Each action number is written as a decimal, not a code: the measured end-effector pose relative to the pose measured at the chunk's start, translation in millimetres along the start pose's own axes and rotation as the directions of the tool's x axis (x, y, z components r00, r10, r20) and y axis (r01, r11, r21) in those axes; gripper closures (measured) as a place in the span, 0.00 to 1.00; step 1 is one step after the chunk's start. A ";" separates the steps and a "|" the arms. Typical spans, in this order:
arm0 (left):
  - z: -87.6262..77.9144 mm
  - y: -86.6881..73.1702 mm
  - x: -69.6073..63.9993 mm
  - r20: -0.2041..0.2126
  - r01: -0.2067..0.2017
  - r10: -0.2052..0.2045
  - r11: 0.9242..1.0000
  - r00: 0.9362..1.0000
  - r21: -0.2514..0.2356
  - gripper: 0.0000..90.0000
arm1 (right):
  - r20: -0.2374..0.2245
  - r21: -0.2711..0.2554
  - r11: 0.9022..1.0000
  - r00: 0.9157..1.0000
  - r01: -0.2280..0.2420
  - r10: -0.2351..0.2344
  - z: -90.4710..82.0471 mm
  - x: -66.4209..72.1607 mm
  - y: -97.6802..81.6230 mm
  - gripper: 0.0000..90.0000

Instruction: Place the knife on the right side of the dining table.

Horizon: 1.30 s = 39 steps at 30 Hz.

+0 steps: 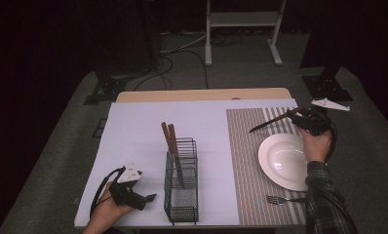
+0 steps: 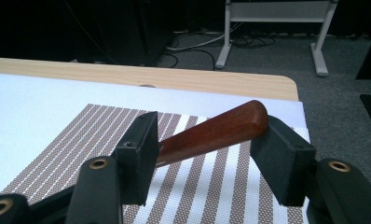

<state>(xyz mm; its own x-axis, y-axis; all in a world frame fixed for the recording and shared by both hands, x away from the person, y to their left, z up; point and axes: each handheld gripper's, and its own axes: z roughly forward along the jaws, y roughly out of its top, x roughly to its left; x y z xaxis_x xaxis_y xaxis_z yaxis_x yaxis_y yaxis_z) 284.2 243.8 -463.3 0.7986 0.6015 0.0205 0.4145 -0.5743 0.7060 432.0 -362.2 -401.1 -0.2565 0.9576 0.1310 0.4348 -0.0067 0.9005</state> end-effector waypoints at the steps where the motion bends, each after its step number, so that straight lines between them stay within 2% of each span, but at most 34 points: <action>1: 0.0 0.0 0.0 0.000 0.000 0.000 1.000 1.000 0.000 0.00 | 0.000 0.000 1.000 1.000 0.000 0.000 0.0 0.0 0.0 0.46; 19: 0.0 0.0 0.0 0.000 0.000 0.000 1.000 1.000 0.000 0.00 | 0.021 0.061 0.997 0.999 -0.049 0.047 5.0 -12.4 -9.5 0.45; 25: 0.0 0.0 0.0 0.000 -0.001 0.001 1.000 1.000 0.001 0.00 | 0.024 0.074 0.996 0.999 -0.041 0.039 6.1 -14.1 -11.3 0.45; 39: 0.0 0.0 -0.1 0.000 0.000 0.000 1.000 1.000 0.000 0.00 | 0.033 0.111 0.992 0.998 -0.063 0.060 8.7 -19.7 -18.7 0.45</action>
<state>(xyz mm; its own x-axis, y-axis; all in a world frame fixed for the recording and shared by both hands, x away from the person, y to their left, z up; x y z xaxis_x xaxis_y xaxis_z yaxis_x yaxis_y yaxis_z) 284.1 243.7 -463.3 0.7985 0.6017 0.0204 0.4146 -0.5741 0.7061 436.4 -378.4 -424.1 -0.2012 0.9645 0.1709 0.5432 -0.0353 0.8388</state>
